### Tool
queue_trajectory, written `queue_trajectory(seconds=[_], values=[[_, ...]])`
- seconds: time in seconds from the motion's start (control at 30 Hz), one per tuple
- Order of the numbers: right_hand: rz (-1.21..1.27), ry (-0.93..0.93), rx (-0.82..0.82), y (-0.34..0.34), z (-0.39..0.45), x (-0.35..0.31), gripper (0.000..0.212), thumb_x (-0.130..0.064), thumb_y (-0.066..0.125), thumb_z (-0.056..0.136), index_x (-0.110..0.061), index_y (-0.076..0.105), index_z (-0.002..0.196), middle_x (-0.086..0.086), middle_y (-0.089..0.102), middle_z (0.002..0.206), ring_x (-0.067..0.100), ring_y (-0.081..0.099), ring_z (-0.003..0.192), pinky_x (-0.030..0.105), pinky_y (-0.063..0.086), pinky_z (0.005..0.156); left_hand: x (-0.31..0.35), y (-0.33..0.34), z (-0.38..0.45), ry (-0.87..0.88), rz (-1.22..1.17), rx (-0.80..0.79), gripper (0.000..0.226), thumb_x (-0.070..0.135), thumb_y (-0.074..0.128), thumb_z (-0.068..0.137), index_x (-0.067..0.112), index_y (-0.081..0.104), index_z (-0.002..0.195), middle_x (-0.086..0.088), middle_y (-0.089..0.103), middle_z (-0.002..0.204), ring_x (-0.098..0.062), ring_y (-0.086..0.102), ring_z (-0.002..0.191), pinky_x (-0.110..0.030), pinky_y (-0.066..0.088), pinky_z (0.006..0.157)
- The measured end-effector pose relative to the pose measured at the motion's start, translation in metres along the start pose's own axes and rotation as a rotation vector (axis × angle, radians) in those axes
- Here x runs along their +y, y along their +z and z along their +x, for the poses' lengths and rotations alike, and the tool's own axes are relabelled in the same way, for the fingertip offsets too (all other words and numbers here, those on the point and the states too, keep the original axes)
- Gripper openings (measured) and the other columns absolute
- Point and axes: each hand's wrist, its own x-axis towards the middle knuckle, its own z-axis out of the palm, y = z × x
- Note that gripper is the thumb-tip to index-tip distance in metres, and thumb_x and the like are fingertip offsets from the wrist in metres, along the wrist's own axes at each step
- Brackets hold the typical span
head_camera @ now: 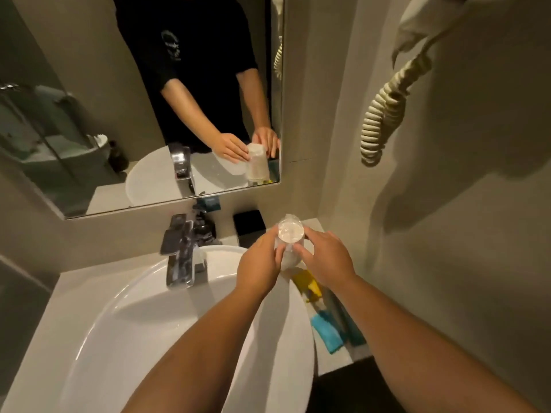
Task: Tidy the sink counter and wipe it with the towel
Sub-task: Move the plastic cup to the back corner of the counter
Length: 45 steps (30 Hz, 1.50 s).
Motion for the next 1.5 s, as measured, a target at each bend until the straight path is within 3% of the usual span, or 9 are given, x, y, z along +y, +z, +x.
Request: queue_trajectory(seconds=[0.17,0.37,0.57,0.73,0.93,1.2,1.37,1.5], values=[[-0.013,0.007,-0.048,0.016,0.061,0.037,0.04,-0.042,0.052,0.094,-0.028,0.052,0.132,0.0,0.065,0.123,0.024,0.053,0.116,0.036,0.042,0.097,-0.012,0.038,0.048,-0.064,-0.024,0.014,0.038,0.044,0.043,0.097,0.036,0.042,0.135,0.004,0.061,0.128,-0.019,0.06,0.111,-0.03,0.047,0.089],[0.013,0.034,-0.055,0.048,0.099,0.075,0.042,-0.038,0.052,0.093,-0.027,0.051,0.134,0.002,0.066,0.121,0.021,0.054,0.111,0.037,0.041,0.1,-0.033,0.077,0.086,-0.068,-0.008,-0.046,0.037,0.037,0.043,0.098,0.034,0.042,0.135,0.001,0.062,0.123,-0.021,0.06,0.107,-0.027,0.041,0.078],[0.036,0.064,-0.044,0.073,0.124,0.099,0.045,-0.041,0.053,0.091,-0.028,0.051,0.133,0.004,0.067,0.117,0.027,0.056,0.108,0.036,0.043,0.088,-0.044,0.094,0.117,-0.044,0.019,-0.125,0.039,0.035,0.043,0.096,0.034,0.04,0.134,-0.001,0.059,0.125,-0.024,0.059,0.108,-0.036,0.048,0.083],[0.034,0.073,-0.04,0.079,0.138,0.102,0.044,-0.038,0.054,0.091,-0.025,0.051,0.133,0.005,0.066,0.119,0.025,0.056,0.11,0.036,0.044,0.09,-0.051,0.104,0.124,-0.084,0.03,-0.149,0.045,0.034,0.044,0.095,0.032,0.033,0.139,-0.004,0.056,0.13,-0.027,0.057,0.109,-0.037,0.045,0.08],[0.113,0.099,-0.036,0.087,0.142,0.104,0.045,-0.035,0.056,0.091,-0.025,0.049,0.134,0.005,0.065,0.122,0.026,0.057,0.109,0.038,0.049,0.089,-0.051,0.104,0.127,-0.072,0.025,-0.123,0.048,0.024,0.046,0.096,0.028,0.032,0.141,-0.006,0.057,0.13,-0.028,0.057,0.109,-0.038,0.047,0.081],[0.144,0.097,-0.019,0.092,0.142,0.108,0.044,-0.035,0.058,0.089,-0.025,0.05,0.131,0.004,0.066,0.119,0.024,0.059,0.107,0.039,0.051,0.085,-0.052,0.106,0.125,-0.042,0.059,-0.113,0.048,0.027,0.047,0.094,0.028,0.032,0.14,-0.005,0.057,0.128,-0.026,0.057,0.108,-0.043,0.051,0.082],[0.177,0.163,-0.041,0.085,0.135,0.104,0.061,-0.044,0.058,0.089,-0.021,0.039,0.142,0.007,0.056,0.136,0.027,0.055,0.12,0.039,0.049,0.094,-0.049,0.099,0.119,-0.027,0.142,-0.123,0.051,0.027,0.05,0.093,0.02,0.03,0.14,-0.008,0.054,0.132,-0.028,0.053,0.116,-0.046,0.051,0.088],[0.097,0.171,0.013,0.063,0.094,0.094,0.045,-0.037,0.054,0.094,-0.017,0.05,0.134,0.007,0.058,0.131,0.025,0.056,0.115,0.035,0.046,0.091,-0.035,0.071,0.089,0.103,0.207,-0.132,0.042,0.027,0.049,0.093,0.017,0.041,0.132,-0.007,0.057,0.126,-0.025,0.055,0.113,-0.038,0.049,0.092]])
